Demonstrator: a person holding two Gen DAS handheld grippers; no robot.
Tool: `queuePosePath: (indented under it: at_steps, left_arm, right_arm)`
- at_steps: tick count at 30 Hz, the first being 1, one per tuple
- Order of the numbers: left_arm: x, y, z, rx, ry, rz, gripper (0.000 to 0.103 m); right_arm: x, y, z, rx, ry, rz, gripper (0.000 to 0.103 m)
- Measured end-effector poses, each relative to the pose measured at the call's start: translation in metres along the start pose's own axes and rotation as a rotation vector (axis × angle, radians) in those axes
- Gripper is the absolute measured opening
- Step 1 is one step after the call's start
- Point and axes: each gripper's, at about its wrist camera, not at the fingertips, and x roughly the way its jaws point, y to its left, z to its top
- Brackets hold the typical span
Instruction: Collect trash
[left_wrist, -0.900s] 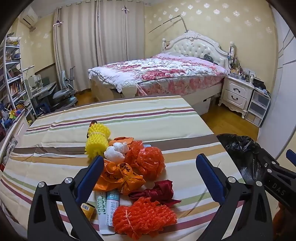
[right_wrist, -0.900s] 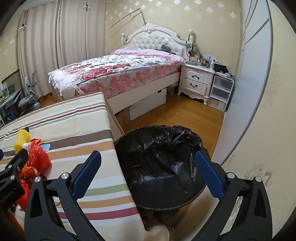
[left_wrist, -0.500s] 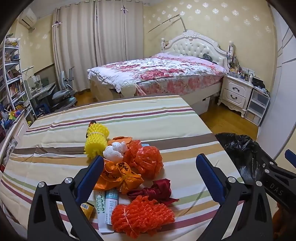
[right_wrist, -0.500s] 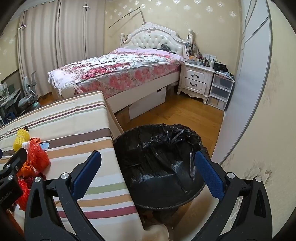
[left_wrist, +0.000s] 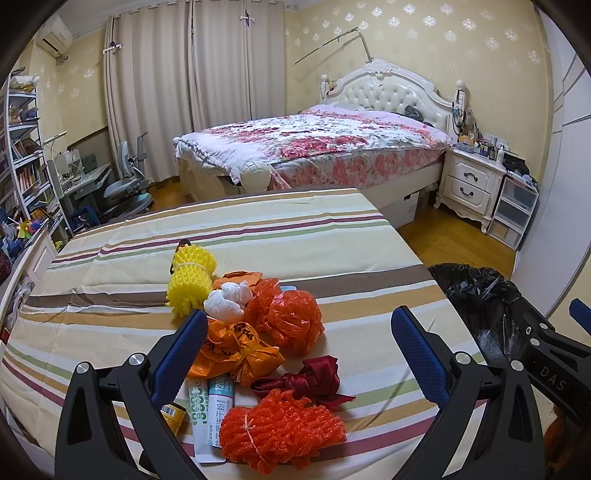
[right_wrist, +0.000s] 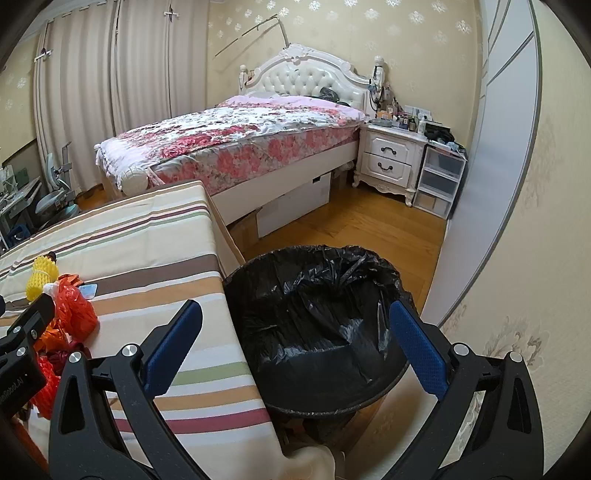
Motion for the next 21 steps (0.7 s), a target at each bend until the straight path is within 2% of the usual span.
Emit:
queuePosePath:
  at_steps: [21]
  left_arm:
    - [0.0004, 0.0000, 0.0000, 0.000, 0.004, -0.001, 0.097]
  right_arm:
    - [0.0008, -0.0021, -0.0013, 0.002, 0.002, 0.001, 0.099]
